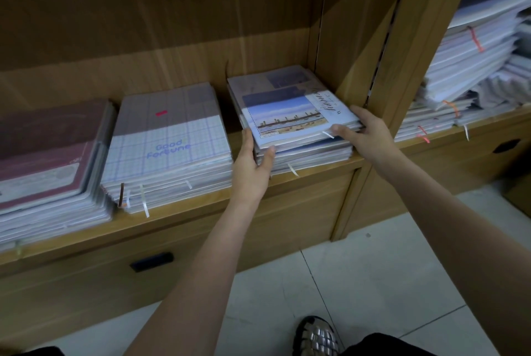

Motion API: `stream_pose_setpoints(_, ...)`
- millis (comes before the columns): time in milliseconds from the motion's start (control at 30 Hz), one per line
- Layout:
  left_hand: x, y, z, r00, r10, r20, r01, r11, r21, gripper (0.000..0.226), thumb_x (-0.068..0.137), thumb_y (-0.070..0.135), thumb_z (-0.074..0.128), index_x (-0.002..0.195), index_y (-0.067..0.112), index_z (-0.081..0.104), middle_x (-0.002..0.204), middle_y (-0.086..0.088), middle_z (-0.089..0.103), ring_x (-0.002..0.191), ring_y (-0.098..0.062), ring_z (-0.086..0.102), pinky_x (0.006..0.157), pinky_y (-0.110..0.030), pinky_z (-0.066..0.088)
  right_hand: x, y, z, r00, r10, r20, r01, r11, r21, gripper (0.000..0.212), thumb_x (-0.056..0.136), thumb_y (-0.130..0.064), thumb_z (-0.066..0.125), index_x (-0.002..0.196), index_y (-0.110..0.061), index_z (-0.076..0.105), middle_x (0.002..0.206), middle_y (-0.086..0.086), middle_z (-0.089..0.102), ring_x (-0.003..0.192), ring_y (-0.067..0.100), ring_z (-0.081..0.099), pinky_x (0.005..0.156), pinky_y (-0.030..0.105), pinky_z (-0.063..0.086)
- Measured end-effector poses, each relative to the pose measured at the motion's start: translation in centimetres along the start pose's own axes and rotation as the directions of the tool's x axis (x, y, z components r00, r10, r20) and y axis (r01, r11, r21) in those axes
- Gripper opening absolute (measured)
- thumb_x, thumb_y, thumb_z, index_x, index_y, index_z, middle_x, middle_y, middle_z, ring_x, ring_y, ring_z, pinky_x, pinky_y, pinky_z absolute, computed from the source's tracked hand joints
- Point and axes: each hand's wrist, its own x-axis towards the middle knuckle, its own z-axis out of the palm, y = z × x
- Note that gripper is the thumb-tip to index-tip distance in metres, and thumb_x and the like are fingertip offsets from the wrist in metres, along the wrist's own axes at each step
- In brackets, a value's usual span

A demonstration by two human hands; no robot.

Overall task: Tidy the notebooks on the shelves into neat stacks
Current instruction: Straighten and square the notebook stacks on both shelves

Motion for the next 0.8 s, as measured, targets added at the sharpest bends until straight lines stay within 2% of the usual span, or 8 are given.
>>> stream_pose_setpoints(167,0.58,0.44,0.10,0.999,-0.046,-0.004,0.045,0.997,-0.061,0.057,0.096,0.029,0.046,0.147,0.028,0.021,0.148,-0.001,0.036,0.128,-0.023,0.044,0.100,-0.046,0.045,0.18,0.07,0.23,0.999,0.006,-0.050,-0.007,1.000,-0.012,0.060,0.091,-0.030,0.059,0.144,-0.014,0.035,0.134,0.004,0.050,0.120,0.022,0.047,0.100,0.033,0.041)
stream_pose_setpoints(333,0.51,0.57,0.10,0.999,-0.035,0.002,0.035,0.999,-0.003,0.058,0.097,0.031,0.043,0.148,0.030,0.016,0.149,0.000,0.036,0.127,-0.022,0.044,0.101,-0.047,0.044,0.20,0.53,0.25,0.997,0.016,-0.071,-0.011,0.997,0.078,0.055,0.088,-0.024,0.064,0.139,-0.018,0.043,0.128,0.001,0.053,0.116,0.021,0.051,0.100,0.039,0.044)
stream_pose_setpoints(400,0.71,0.83,-0.05,1.000,-0.008,0.003,0.008,1.000,-0.011,0.059,0.096,0.029,0.045,0.148,0.030,0.016,0.149,0.001,0.035,0.129,-0.020,0.042,0.101,-0.043,0.044,0.15,0.83,0.22,0.996,0.032,-0.077,-0.022,0.991,0.132,0.051,0.088,-0.022,0.065,0.136,-0.022,0.046,0.128,0.000,0.052,0.115,0.023,0.053,0.098,0.041,0.046)
stream_pose_setpoints(500,0.89,0.94,-0.12,1.000,-0.010,-0.010,0.010,0.999,-0.043,0.058,0.096,0.026,0.046,0.148,0.029,0.019,0.152,0.004,0.028,0.134,-0.019,0.036,0.100,-0.031,0.045,0.24,1.01,0.21,0.996,0.042,-0.074,-0.032,0.990,0.134,0.051,0.088,-0.023,0.064,0.135,-0.023,0.047,0.129,0.001,0.051,0.114,0.024,0.053,0.099,0.043,0.046)
stream_pose_setpoints(567,0.75,0.74,0.00,0.999,-0.028,-0.017,0.027,0.999,-0.047,0.057,0.095,0.027,0.048,0.147,0.030,0.022,0.155,0.006,0.020,0.137,-0.022,0.032,0.104,-0.039,0.041,0.34,0.94,0.27,0.996,0.046,-0.074,-0.037,0.991,0.125,0.051,0.088,-0.025,0.064,0.135,-0.024,0.046,0.129,0.002,0.051,0.114,0.025,0.053,0.098,0.045,0.046)
stream_pose_setpoints(633,0.61,0.66,0.27,0.997,-0.065,-0.046,0.061,0.995,-0.083,0.056,0.095,0.025,0.050,0.146,0.030,0.027,0.154,0.005,0.024,0.135,-0.023,0.035,0.105,-0.044,0.040,0.38,0.84,0.35,0.996,0.048,-0.081,-0.038,0.991,0.125,0.050,0.089,-0.024,0.064,0.135,-0.023,0.046,0.129,0.002,0.050,0.114,0.024,0.052,0.098,0.044,0.046)
stream_pose_setpoints(733,0.56,0.75,0.52,0.992,-0.042,-0.116,0.036,0.998,-0.053,0.056,0.094,0.020,0.052,0.145,0.024,0.030,0.141,0.002,0.046,0.127,-0.016,0.045,0.101,-0.027,0.040,0.29,0.66,0.48,0.994,0.058,-0.090,-0.044,0.987,0.157,0.049,0.089,-0.020,0.063,0.135,-0.022,0.046,0.127,0.002,0.050,0.114,0.023,0.051,0.098,0.041,0.046)
stream_pose_setpoints(800,0.45,0.73,0.51,0.994,0.003,-0.105,-0.001,1.000,0.020,0.057,0.094,0.019,0.052,0.146,0.021,0.029,0.140,0.001,0.048,0.125,-0.010,0.045,0.096,-0.017,0.035,0.21,0.65,0.48,0.995,0.058,-0.079,-0.044,0.985,0.166,0.048,0.089,-0.019,0.063,0.134,-0.023,0.047,0.124,0.001,0.051,0.112,0.023,0.052,0.096,0.041,0.047)
